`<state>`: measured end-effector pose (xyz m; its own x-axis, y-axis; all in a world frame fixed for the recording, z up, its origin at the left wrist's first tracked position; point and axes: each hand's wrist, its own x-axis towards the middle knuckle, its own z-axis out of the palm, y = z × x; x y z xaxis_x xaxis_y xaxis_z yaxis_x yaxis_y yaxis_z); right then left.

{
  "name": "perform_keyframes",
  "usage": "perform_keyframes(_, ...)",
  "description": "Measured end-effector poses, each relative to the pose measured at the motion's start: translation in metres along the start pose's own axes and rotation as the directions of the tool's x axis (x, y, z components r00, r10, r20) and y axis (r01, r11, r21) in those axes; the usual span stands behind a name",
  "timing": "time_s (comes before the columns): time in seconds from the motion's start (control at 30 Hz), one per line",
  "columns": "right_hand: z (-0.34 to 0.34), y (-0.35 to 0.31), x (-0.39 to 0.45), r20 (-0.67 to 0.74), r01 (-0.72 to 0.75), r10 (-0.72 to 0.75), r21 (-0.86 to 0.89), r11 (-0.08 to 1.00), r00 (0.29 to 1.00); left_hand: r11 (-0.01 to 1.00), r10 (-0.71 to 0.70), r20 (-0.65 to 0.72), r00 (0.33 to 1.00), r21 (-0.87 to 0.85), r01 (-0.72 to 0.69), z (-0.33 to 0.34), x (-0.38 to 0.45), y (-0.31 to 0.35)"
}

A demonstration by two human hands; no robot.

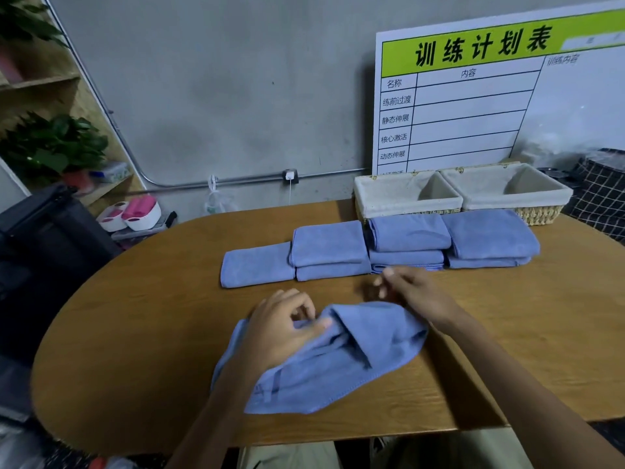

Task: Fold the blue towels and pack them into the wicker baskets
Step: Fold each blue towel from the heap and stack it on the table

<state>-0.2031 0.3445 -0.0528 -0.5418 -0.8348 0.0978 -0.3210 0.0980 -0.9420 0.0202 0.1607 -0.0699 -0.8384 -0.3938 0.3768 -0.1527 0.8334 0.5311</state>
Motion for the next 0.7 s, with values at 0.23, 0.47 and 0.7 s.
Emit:
perform_keyframes(0.23,0.015,0.000,0.010,0.405,0.152,0.092,-0.531,0.833,0.909,0.980,-0.104,0.338,0.935,0.195,0.039,0.018,0.011,0.005)
perform_keyframes(0.47,0.013,-0.018,0.010,0.246,0.211,-0.146,-0.265,0.941,0.958,0.924,-0.067,0.507,0.859,-0.293,0.245,0.003,0.038,0.019)
perform_keyframes(0.7,0.011,-0.061,0.018,0.092,0.288,-0.278,-0.119,0.950,0.956,0.936,0.049,0.125,0.991,-0.353,-0.002,-0.035,0.078,0.052)
